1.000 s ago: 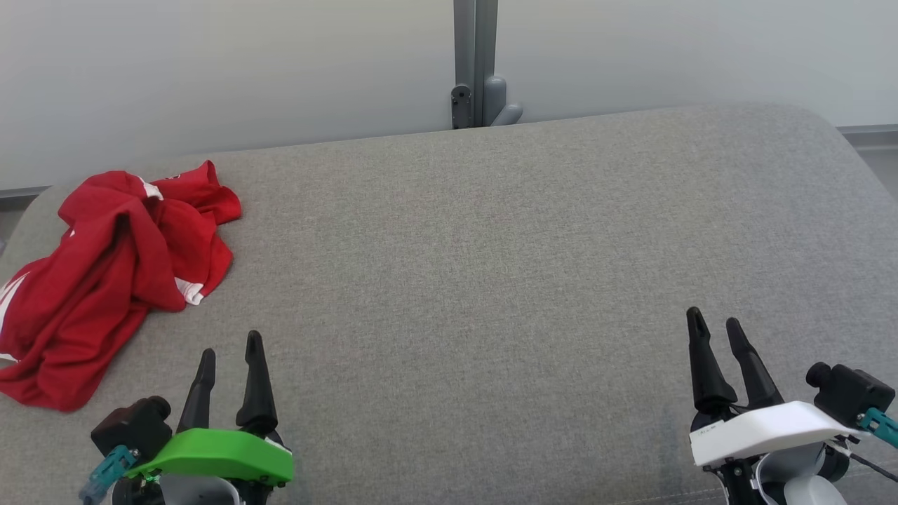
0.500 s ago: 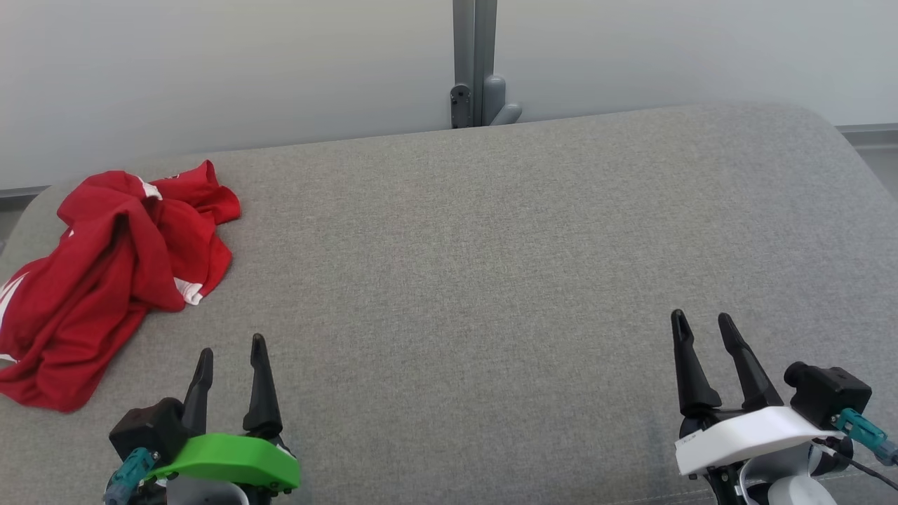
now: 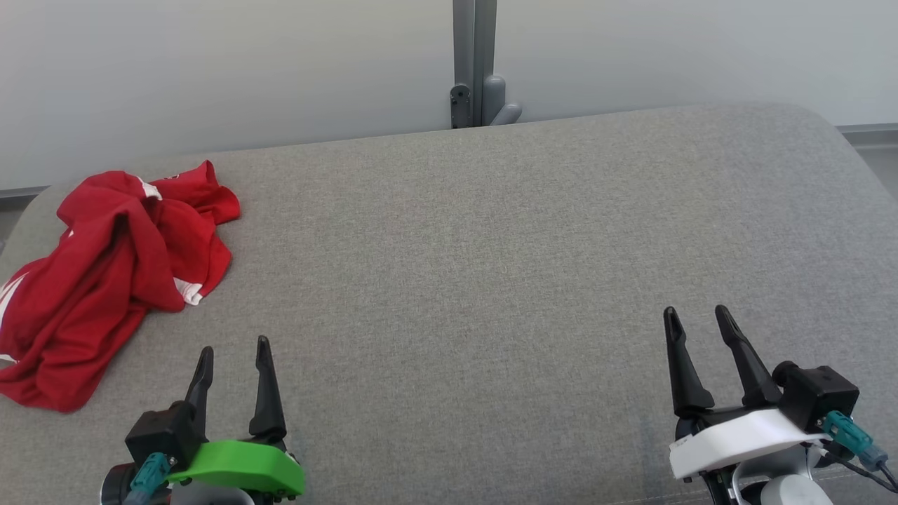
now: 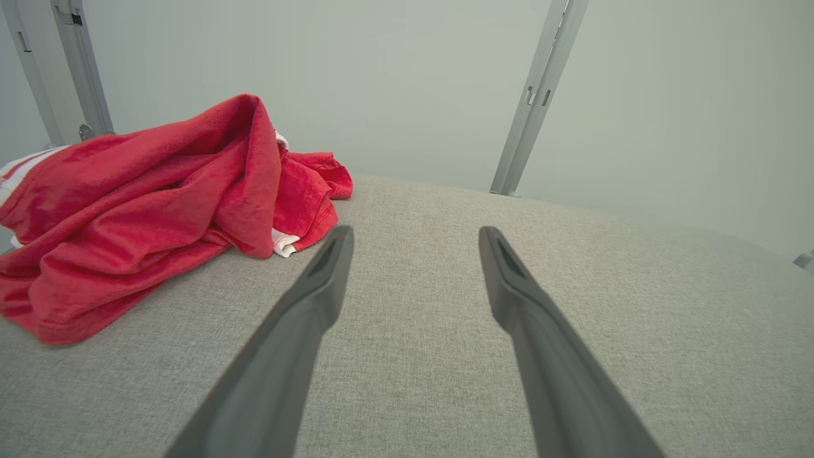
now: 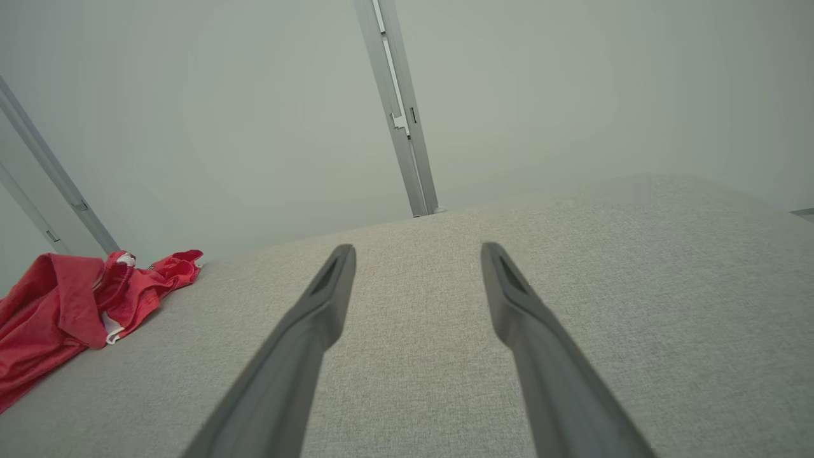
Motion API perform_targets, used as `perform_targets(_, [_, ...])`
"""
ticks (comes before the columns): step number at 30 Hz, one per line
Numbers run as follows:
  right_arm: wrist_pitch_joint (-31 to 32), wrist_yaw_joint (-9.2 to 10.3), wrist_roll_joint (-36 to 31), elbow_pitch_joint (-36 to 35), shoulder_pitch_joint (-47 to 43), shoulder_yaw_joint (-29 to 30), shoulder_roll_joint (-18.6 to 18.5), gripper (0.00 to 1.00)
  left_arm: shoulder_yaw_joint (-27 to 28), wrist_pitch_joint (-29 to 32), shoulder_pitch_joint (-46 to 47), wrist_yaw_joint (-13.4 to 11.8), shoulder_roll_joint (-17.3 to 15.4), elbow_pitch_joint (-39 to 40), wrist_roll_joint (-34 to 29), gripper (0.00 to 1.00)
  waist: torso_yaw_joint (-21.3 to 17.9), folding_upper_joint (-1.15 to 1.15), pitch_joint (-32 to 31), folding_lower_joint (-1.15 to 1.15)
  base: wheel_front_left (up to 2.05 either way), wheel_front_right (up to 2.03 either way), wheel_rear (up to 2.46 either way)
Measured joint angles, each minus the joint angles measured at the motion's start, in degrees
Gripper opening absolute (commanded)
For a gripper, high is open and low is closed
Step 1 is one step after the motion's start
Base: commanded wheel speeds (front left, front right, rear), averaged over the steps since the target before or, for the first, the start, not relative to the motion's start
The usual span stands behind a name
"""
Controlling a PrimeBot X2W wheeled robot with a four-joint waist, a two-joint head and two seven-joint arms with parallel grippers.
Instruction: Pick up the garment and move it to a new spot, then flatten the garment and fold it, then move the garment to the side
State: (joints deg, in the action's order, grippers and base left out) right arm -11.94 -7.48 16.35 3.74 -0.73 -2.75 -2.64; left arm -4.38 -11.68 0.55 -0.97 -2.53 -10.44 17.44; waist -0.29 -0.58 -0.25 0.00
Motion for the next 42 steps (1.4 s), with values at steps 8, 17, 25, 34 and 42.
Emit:
perform_targets(8, [-0.9,0.0,-3.5,-0.6,-0.3,-0.1,0.0,1.0,-0.4,-0.9,-0.2,0.1,0.0,0.2,-2.8,1.0,0.0,0.0,-0.1,0.0,0.0,0.0,0.0])
perform_targets(17, [-1.8,0.0,-6.9,-1.0,-0.7,-0.3,-0.1,1.0,-0.4,-2.0,-0.7,0.2,-0.1,0.3,-6.2,1.0,0.0,0.0,-0.1,0.0,0.0,0.0,0.0])
perform_targets(25, [-2.6,0.0,-9.3,-0.9,-1.1,-0.4,-0.1,1.0,-0.5,-2.8,-1.0,0.2,-0.1,0.2,-8.3,1.0,-0.1,0.0,-0.3,0.0,0.0,0.0,0.0])
perform_targets(34, [-3.1,0.0,-11.1,-1.0,-1.4,-0.5,-0.1,1.0,-0.6,-3.4,-1.4,0.3,-0.1,0.0,-10.0,1.0,-0.1,0.0,-0.6,0.0,0.0,0.0,0.0])
perform_targets(42, [-3.1,0.0,-11.1,-0.8,-1.9,-0.5,-0.1,1.0,-0.4,-3.4,-1.9,0.7,-0.1,-0.5,-8.6,1.0,-0.1,0.0,-1.0,0.0,0.0,0.0,0.0])
